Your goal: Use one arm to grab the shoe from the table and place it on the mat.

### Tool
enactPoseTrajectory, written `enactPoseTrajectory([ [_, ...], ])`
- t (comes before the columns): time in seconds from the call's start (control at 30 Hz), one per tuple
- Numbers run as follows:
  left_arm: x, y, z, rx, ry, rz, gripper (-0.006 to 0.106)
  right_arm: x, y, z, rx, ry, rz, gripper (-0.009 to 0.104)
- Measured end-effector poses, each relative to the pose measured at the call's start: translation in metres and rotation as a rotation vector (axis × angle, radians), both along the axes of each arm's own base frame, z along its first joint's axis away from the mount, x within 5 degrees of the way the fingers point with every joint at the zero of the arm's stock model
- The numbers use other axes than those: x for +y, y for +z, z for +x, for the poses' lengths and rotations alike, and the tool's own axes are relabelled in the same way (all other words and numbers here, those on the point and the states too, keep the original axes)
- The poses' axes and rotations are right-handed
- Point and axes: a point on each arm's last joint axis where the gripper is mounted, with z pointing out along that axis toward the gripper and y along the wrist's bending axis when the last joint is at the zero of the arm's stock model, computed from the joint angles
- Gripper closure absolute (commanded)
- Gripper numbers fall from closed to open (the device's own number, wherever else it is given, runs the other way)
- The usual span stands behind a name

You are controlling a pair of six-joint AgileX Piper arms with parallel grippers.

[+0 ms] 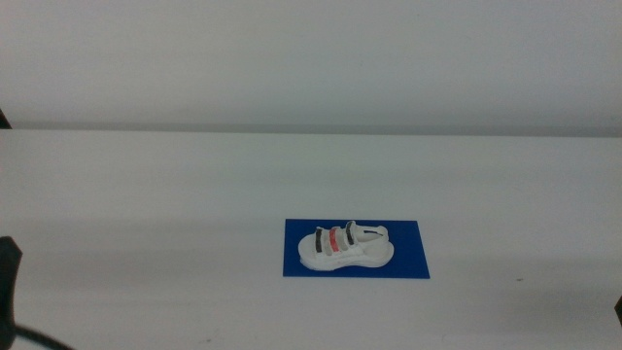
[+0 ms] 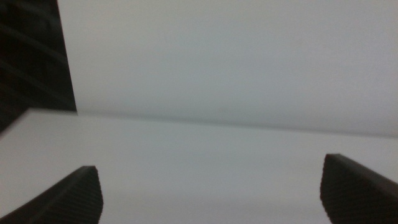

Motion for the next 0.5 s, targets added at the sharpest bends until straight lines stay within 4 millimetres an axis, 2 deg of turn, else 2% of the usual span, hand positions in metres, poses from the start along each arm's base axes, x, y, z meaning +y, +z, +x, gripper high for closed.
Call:
enactPoseTrajectory([
  [0.17,0.001,-0.024,-0.003,-0.07,0.009,0.038,0.007,0.0,0.0,0.0,0.0,0.0,0.0,0.002],
  [0.3,0.001,-0.043,-0.003,-0.059,0.009,0.047,0.007,0.0,0.0,0.0,0.0,0.0,0.0,0.002],
  [0.5,0.001,-0.047,-0.002,-0.051,0.01,0.087,0.007,0.0,0.0,0.0,0.0,0.0,0.0,0.002],
])
